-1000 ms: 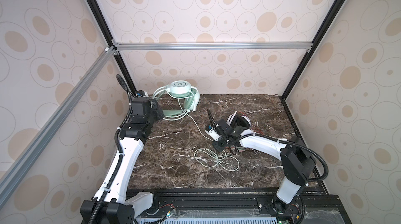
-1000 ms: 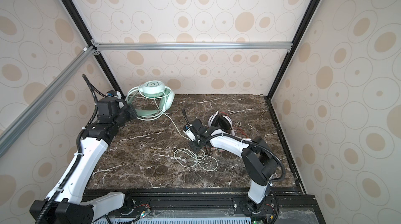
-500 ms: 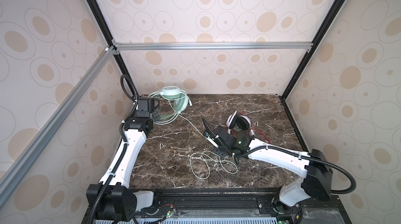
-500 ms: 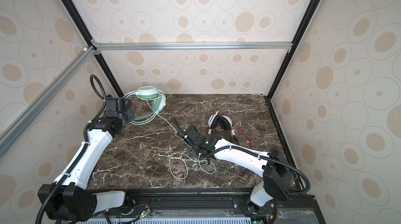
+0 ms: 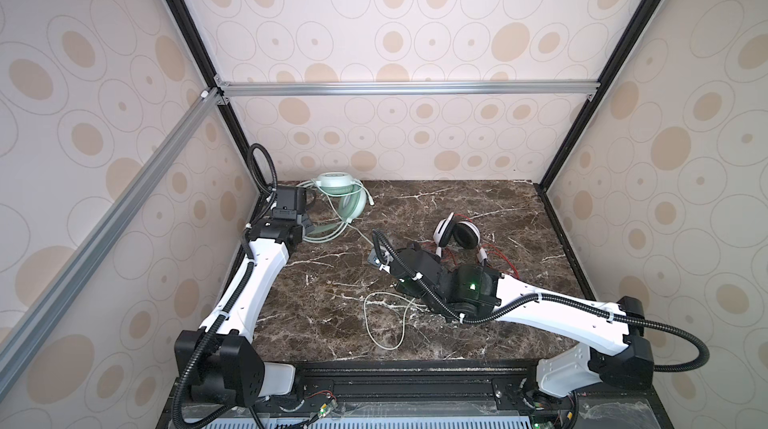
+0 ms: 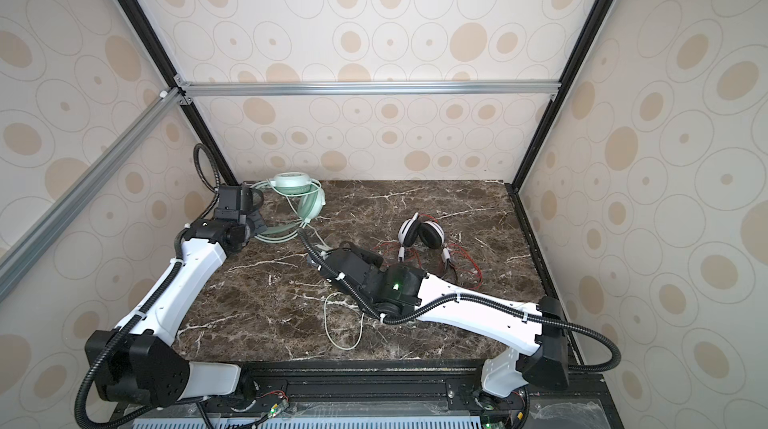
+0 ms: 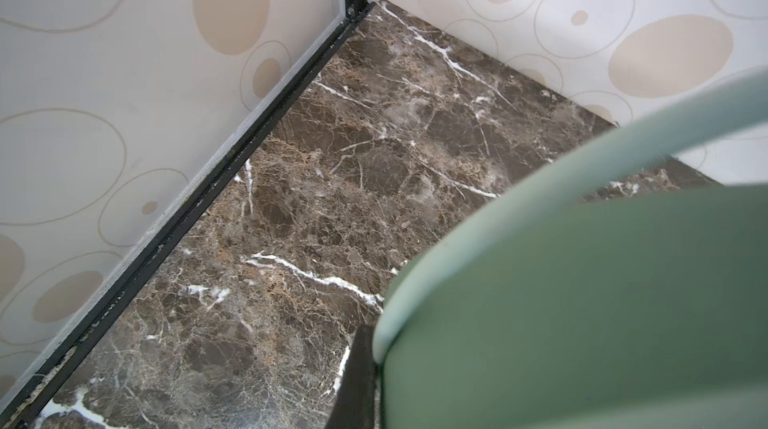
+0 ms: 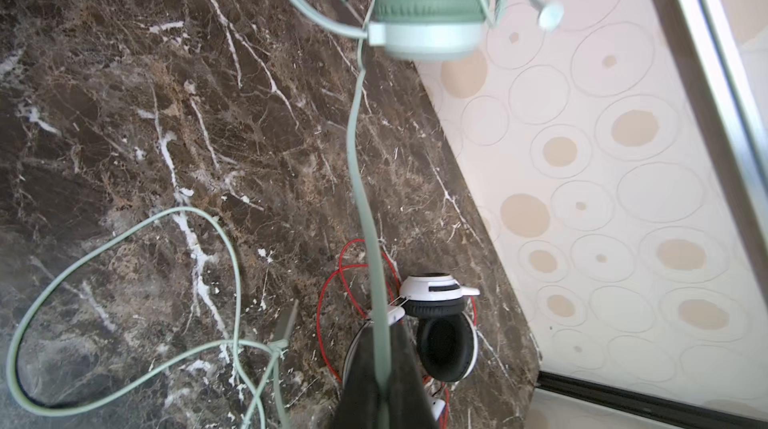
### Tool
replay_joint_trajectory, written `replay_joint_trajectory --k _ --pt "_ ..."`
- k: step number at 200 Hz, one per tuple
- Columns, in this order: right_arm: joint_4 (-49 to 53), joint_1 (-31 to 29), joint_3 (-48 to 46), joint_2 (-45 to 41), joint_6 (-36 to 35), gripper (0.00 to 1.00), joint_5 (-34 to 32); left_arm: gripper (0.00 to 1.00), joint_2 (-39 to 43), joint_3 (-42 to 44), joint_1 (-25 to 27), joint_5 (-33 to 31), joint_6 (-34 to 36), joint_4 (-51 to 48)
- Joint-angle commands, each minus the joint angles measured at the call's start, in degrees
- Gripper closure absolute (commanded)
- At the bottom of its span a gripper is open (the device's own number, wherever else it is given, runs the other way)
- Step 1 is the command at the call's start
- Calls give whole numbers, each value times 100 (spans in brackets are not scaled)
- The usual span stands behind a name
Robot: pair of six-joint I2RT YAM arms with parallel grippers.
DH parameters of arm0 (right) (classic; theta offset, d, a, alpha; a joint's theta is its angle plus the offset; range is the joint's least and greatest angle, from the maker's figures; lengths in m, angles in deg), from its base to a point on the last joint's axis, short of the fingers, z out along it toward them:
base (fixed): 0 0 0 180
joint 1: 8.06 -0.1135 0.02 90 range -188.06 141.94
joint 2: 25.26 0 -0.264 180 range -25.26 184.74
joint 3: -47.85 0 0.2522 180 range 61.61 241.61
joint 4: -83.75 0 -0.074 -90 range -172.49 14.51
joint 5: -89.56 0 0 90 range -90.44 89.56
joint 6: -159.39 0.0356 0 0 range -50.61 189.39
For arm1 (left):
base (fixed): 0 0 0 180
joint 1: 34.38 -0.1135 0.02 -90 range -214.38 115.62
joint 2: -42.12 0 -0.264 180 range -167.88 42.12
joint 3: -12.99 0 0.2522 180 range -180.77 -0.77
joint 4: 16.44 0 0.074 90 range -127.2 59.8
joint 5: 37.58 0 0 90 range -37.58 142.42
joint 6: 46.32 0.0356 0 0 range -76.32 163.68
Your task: Wrap the headphones
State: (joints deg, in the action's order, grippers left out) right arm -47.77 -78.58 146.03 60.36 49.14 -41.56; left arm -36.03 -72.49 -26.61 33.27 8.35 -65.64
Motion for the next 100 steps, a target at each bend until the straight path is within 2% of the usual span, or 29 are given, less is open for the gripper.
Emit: replay_joint_trajectory --k 1,42,100 --pt "13 -41 338 262 -672 100 -576 100 -103 -461 344 -162 -108 172" --pt "-964 19 523 505 -1996 100 -1120 100 -501 -682 1015 -459 270 -72" --pt "-1113 677 1056 614 -2429 100 -1084 100 -463 -619 1388 -53 1046 138"
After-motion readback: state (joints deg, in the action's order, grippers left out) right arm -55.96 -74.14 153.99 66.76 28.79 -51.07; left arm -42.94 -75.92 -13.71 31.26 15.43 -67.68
